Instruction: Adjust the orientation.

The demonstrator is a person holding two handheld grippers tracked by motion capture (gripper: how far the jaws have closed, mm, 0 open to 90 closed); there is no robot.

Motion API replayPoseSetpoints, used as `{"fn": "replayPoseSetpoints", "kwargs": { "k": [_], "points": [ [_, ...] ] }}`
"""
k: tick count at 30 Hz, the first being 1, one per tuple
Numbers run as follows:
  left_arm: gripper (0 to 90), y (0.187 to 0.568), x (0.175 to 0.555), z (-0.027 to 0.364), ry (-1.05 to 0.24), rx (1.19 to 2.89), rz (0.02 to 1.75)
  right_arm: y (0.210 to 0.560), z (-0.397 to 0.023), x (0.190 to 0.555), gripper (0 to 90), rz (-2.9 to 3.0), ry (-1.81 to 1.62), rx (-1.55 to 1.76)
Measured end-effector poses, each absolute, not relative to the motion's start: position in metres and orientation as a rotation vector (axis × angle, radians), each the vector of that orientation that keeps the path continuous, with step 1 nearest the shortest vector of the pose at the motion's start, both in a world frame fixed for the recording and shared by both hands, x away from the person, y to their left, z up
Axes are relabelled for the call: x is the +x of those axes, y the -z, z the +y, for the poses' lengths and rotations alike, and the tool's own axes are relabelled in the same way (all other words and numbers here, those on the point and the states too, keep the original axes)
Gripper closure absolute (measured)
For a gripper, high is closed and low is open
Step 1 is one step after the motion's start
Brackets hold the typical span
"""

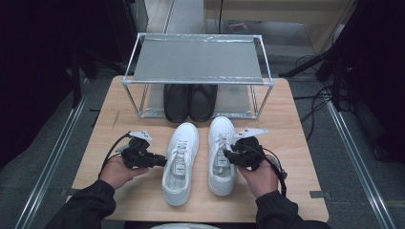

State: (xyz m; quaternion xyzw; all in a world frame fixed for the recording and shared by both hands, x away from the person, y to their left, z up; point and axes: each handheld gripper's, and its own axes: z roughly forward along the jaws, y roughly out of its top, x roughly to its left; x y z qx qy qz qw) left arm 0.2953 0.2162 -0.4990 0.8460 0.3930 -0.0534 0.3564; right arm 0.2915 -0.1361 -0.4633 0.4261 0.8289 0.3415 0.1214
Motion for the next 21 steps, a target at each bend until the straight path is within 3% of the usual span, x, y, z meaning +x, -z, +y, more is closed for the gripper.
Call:
{"fn": "replayPoseSetpoints", "kwargs": {
  "k": [3,5,8,10,21],
  "points": [
    [74.3,0.499,0.295,0.216,0.137,2.185,1.017,0.470,-0.132,0.295,54.4,2.392,-0.969,1.248],
    [74.1,0.499,0.295,0.216,0.137,2.187,1.016,0.470,-0.135,0.298,57.7,2.401,-0.993,1.264],
    [73.7,0.499,0.296,0.217,0.140,2.187,1.015,0.466,-0.137,0.295,75.4,2.394,-0.987,1.256],
    [73.5,0.499,0.296,0.216,0.137,2.190,1.014,0.463,-0.139,0.294,82.5,2.379,-0.976,1.257],
    [72.7,0.499,0.296,0.217,0.132,2.186,1.014,0.458,-0.140,0.292,84.4,2.393,-1.056,1.328]
  ]
}}
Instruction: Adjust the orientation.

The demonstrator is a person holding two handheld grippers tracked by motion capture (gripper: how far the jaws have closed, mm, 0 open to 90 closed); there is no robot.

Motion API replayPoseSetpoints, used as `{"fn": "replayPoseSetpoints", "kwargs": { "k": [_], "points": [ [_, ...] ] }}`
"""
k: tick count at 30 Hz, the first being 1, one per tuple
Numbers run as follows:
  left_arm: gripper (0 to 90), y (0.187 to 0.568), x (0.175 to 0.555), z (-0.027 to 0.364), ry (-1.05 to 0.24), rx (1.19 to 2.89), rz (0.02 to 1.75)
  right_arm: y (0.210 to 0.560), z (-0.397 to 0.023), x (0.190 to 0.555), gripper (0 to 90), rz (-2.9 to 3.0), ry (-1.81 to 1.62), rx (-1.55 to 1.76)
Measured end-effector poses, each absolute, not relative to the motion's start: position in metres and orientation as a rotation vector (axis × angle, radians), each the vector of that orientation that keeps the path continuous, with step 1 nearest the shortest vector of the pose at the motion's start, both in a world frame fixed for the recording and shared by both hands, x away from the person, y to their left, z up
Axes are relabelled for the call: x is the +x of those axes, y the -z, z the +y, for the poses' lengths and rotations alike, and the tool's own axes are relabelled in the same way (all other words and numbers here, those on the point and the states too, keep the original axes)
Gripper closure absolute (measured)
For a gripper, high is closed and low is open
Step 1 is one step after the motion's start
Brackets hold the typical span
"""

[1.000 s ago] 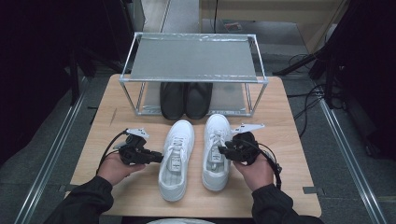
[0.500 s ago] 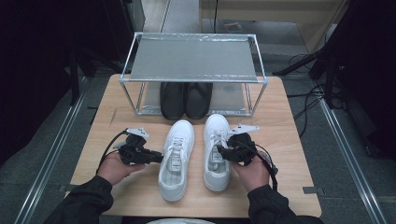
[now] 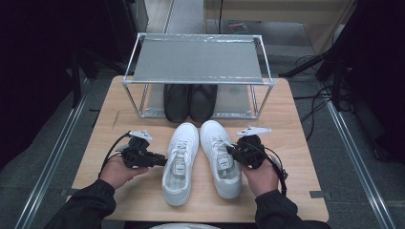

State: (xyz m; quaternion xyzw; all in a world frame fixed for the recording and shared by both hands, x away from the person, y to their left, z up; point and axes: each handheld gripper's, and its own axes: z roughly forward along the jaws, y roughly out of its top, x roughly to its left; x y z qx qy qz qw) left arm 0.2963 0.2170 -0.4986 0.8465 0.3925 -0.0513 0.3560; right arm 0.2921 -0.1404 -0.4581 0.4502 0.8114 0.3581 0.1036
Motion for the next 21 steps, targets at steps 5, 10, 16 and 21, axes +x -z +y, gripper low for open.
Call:
{"fn": "replayPoseSetpoints", "kwargs": {
  "k": [5,10,16,21],
  "points": [
    [72.7,0.499,0.296,0.216,0.132,2.183,1.015,0.458,-0.136,0.285,84.0,2.424,-1.053,1.312],
    [72.4,0.499,0.297,0.217,0.131,2.189,1.012,0.461,-0.136,0.283,73.0,2.480,-1.048,1.247],
    [74.1,0.498,0.297,0.219,0.132,2.180,1.028,0.443,-0.148,0.279,67.9,2.457,-1.277,1.210],
    [75.2,0.499,0.298,0.220,0.138,2.185,1.042,0.439,-0.167,0.283,86.9,2.436,-1.306,1.189]
  ]
}}
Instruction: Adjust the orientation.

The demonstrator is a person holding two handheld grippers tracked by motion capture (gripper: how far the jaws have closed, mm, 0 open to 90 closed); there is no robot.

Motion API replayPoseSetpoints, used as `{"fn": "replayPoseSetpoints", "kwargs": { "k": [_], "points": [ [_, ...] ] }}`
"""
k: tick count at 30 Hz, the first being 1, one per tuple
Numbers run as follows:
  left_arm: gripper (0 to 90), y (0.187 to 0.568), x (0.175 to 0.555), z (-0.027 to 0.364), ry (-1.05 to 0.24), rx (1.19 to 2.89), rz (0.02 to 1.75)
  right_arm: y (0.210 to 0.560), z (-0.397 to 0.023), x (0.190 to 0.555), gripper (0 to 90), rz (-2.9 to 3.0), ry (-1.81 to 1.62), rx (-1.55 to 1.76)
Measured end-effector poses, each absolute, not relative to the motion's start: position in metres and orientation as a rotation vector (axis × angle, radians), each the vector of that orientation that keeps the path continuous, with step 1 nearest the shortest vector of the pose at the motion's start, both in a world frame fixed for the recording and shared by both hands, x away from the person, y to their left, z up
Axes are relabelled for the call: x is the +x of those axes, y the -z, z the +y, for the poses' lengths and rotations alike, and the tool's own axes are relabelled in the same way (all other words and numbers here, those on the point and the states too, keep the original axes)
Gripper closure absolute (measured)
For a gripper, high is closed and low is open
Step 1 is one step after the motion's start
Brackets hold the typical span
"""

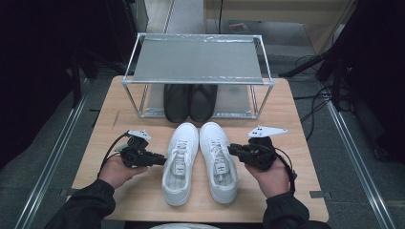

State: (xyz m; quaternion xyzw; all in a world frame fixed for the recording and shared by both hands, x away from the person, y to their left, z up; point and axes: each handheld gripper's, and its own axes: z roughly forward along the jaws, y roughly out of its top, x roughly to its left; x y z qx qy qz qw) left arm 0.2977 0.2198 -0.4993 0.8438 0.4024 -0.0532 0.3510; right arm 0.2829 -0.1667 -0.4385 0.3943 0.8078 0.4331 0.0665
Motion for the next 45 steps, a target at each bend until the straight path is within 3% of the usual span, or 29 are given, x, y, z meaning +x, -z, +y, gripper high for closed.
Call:
{"fn": "replayPoseSetpoints", "kwargs": {
  "k": [14,27,33,45],
  "points": [
    [89.8,0.509,0.303,0.214,0.199,2.221,1.059,0.476,-0.164,0.307,90.0,2.598,-1.112,1.241],
    [90.0,0.511,0.303,0.207,0.259,2.212,1.041,0.479,-0.164,0.311,90.0,2.616,-1.148,1.261],
    [90.0,0.508,0.294,0.182,0.210,2.282,0.948,0.480,-0.161,0.311,90.0,2.624,-1.153,1.247],
    [90.0,0.509,0.292,0.181,0.219,2.261,0.990,0.481,-0.160,0.316,90.0,2.602,-1.169,1.279]
  ]
}}
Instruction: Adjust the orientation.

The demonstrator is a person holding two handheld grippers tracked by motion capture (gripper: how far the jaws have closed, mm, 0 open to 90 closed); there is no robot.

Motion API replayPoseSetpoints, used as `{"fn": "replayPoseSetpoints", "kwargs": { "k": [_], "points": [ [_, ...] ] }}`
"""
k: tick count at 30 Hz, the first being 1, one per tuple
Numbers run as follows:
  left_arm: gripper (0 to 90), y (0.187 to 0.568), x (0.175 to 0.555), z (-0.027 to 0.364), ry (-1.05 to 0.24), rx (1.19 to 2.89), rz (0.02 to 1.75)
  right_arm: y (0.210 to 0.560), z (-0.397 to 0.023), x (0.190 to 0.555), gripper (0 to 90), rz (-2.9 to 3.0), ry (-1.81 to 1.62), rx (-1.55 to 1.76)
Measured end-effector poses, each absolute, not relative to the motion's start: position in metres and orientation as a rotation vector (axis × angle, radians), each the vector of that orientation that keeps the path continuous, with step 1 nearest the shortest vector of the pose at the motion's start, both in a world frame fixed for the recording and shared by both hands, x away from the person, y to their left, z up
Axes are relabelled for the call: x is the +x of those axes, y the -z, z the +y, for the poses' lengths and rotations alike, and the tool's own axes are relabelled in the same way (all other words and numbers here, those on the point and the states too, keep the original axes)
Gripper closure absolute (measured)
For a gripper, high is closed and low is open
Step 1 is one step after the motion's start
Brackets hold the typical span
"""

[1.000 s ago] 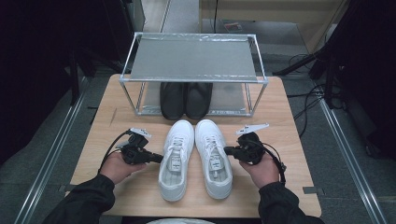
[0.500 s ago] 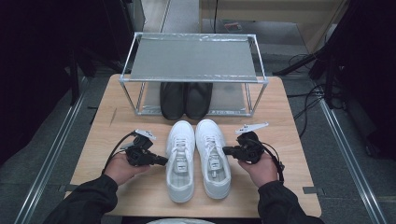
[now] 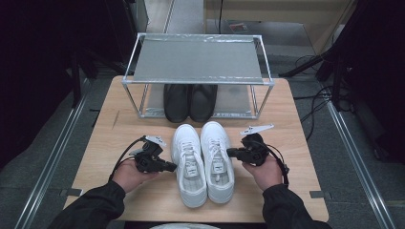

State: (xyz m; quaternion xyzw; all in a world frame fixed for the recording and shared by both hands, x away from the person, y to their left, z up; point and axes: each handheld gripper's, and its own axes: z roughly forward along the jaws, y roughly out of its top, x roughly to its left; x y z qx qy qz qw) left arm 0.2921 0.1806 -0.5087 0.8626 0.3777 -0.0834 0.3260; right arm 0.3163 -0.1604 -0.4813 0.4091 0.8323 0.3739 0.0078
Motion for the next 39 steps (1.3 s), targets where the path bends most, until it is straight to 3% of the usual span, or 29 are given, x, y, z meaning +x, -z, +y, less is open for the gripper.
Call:
{"fn": "replayPoseSetpoints", "kwargs": {
  "k": [7,16,24,30,39],
  "points": [
    [90.0,0.512,0.289,0.168,0.287,2.250,0.955,0.481,-0.160,0.326,90.0,2.561,-1.136,1.270],
    [90.0,0.514,0.284,0.146,0.286,2.248,0.887,0.480,-0.178,0.338,90.0,2.472,-1.136,1.347],
    [77.1,0.502,0.284,0.158,0.219,2.203,0.868,0.463,-0.181,0.330,85.4,2.425,-1.236,1.290],
    [63.7,0.494,0.285,0.172,0.192,2.185,0.881,0.447,-0.177,0.313,76.3,2.409,-1.311,1.215],
    [50.9,0.483,0.282,0.186,0.179,2.155,0.872,0.441,-0.170,0.290,67.5,2.430,-1.368,1.172]
  ]
}}
